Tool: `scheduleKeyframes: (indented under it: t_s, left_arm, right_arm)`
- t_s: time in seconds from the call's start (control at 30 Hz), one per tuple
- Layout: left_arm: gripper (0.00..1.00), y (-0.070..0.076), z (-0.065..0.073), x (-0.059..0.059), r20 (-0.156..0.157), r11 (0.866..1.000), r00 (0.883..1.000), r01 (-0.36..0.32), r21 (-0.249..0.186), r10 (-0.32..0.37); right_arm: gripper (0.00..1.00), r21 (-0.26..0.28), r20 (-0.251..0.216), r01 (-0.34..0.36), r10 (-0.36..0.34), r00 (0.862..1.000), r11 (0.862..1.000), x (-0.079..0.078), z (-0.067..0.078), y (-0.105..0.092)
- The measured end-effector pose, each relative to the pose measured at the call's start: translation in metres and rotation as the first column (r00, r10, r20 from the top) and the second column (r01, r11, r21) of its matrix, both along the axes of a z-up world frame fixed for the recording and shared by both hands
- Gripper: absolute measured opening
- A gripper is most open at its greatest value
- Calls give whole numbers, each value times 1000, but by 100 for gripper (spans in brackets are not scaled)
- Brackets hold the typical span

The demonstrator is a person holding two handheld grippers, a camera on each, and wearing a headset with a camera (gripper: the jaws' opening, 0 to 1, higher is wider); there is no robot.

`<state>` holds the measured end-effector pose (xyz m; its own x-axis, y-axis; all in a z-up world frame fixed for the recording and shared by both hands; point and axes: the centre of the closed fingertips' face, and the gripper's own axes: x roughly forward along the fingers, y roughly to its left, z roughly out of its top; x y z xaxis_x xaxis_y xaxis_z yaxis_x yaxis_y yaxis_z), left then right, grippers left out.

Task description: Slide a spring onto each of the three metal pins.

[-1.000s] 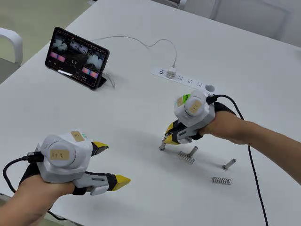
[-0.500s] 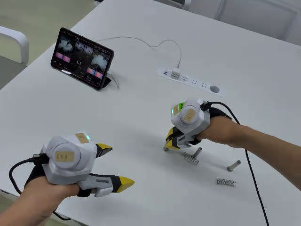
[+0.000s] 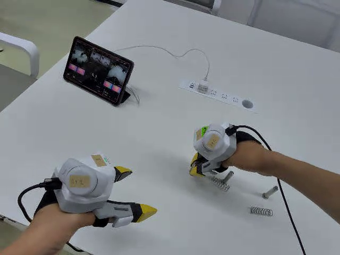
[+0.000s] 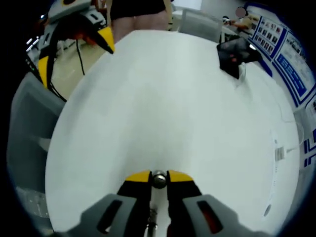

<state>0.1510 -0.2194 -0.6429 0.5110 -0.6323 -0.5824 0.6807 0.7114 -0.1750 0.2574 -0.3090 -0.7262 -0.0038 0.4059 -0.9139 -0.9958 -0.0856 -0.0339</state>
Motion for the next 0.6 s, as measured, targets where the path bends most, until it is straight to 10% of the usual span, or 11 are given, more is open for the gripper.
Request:
scheduleKeyframes:
  t_s: [0.6]
  left_arm:
    - [66,-3,6,-3,6,1000,1000,4,3,-4]
  right_arm:
    - [48,44,-10,140,-140,990,989,4,20,-17]
